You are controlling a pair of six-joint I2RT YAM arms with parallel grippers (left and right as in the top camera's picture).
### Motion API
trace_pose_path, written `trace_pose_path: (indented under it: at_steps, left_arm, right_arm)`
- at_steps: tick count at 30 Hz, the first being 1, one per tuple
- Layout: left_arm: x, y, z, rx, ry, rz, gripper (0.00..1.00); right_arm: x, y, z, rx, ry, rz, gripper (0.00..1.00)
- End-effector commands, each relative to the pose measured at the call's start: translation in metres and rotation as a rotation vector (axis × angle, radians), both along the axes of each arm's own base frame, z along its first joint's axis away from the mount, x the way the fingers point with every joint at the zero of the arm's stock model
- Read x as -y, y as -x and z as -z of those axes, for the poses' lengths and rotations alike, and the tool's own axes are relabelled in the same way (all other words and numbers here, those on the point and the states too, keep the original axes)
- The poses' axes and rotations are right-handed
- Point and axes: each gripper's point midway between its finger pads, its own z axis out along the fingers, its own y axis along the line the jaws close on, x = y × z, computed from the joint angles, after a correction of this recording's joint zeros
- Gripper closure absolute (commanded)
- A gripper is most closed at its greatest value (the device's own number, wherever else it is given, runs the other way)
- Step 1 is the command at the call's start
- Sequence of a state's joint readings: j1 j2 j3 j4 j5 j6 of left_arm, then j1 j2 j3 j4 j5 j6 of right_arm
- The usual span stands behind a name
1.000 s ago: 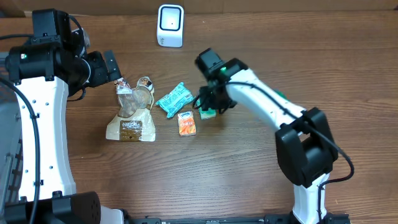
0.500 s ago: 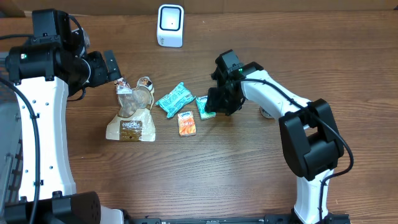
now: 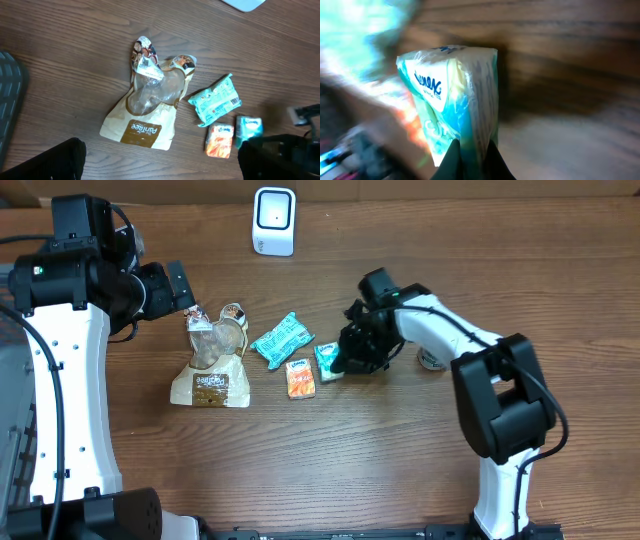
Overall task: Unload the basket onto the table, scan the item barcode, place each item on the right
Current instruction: 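Lift the Kleenex pack and present it to the scanner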
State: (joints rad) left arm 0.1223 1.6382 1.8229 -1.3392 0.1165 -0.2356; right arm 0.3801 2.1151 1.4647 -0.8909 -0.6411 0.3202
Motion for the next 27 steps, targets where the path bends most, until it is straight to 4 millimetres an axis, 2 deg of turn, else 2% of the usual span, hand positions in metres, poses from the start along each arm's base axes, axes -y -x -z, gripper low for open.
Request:
trace_pose_path:
  at_steps: [1, 7, 9, 14, 18, 27]
  left_arm:
    - [0.000, 0.001, -0.008, 0.024, -0.002, 0.006, 0.00]
    - [0.000, 0.001, -0.008, 0.023, -0.002, 0.006, 0.00]
    - [0.000, 0.001, -0.008, 0.023, -0.002, 0.006, 0.00]
    - [0.000, 0.001, -0.008, 0.024, -0.002, 0.006, 0.00]
    - [0.000, 0.001, -0.008, 0.024, -0.002, 0.006, 0.00]
    - [0.000, 0.001, -0.008, 0.023, -0.002, 0.006, 0.00]
  right_arm:
    - [-0.016, -0.016, -0.110, 0.152, -0.359, -0.044, 0.96]
    - [-0.012, -0.001, -0.230, 0.244, -0.847, -0.151, 0.96]
    - [-0.010, 0.005, -0.253, 0.220, -0.970, -0.192, 0.96]
    - [-0.009, 0.000, -0.260, 0.013, -0.948, -0.097, 0.96]
    - [-0.010, -0.005, -0.261, 0.011, -0.935, -0.087, 0.96]
    - [-0.014, -0.021, -0.243, 0.078, -0.831, -0.014, 0.96]
